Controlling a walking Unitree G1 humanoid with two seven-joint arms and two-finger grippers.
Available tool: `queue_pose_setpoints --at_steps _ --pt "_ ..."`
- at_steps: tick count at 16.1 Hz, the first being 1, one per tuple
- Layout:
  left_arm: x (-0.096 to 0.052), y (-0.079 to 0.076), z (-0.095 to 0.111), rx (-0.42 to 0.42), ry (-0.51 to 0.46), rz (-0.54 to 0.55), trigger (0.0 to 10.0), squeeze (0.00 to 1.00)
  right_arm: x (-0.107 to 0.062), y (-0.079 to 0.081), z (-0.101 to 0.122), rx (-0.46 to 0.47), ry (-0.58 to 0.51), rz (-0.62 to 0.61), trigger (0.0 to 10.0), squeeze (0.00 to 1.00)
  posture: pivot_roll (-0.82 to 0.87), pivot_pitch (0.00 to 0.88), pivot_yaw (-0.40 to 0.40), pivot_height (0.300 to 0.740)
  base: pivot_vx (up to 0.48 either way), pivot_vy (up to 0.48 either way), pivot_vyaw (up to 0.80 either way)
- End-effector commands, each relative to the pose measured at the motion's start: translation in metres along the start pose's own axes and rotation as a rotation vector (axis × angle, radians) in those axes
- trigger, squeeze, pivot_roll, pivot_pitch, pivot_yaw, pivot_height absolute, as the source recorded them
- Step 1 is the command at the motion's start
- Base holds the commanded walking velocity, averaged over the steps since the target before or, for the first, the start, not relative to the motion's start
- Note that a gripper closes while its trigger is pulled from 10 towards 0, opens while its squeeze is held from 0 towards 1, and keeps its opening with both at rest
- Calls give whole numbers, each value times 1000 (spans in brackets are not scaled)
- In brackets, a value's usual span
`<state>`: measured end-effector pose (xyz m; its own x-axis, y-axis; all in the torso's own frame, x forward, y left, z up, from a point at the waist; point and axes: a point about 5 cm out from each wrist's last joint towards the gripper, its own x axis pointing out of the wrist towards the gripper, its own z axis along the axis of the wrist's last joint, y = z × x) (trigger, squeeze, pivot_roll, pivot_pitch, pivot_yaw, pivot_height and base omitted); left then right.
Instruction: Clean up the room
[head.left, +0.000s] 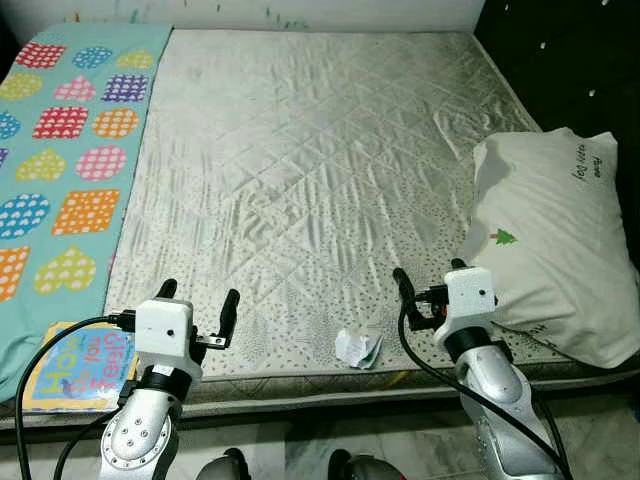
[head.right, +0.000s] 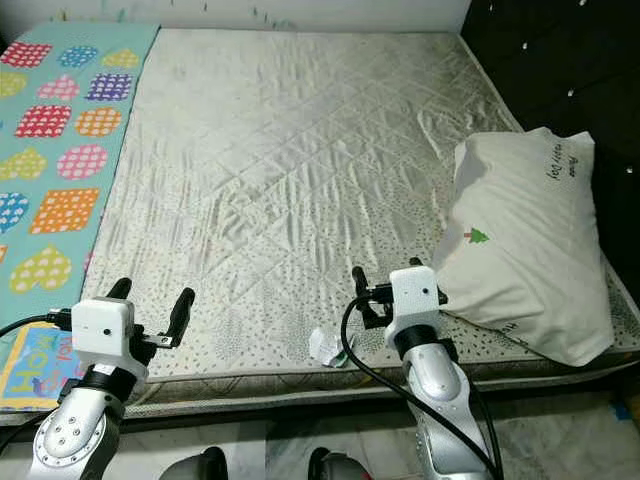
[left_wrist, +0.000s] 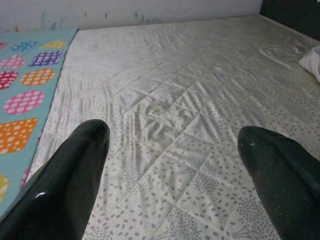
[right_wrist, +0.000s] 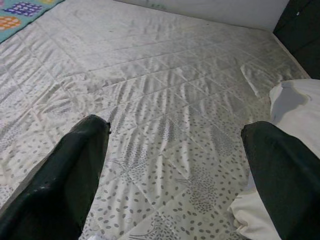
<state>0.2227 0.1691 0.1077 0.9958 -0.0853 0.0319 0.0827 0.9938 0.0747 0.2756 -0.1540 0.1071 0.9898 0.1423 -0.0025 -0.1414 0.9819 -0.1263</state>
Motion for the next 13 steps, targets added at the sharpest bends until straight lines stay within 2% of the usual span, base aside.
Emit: queue_pose_setpoints --at_steps 1,6,13 --pt "-2 1 2 1 1 7 10000 0 -1 1 2 -4 -2 18 10000 0 26 234 -50 740 0 0 0" --pt "-1 1 3 -5 3 14 10000 0 -1 3 2 -9 0 49 10000 0 24 239 -54 740 0 0 0" --pt "1 1 2 -5 4 12 10000 0 0 6 2 -8 3 71 10000 0 25 235 -56 655 0 0 0"
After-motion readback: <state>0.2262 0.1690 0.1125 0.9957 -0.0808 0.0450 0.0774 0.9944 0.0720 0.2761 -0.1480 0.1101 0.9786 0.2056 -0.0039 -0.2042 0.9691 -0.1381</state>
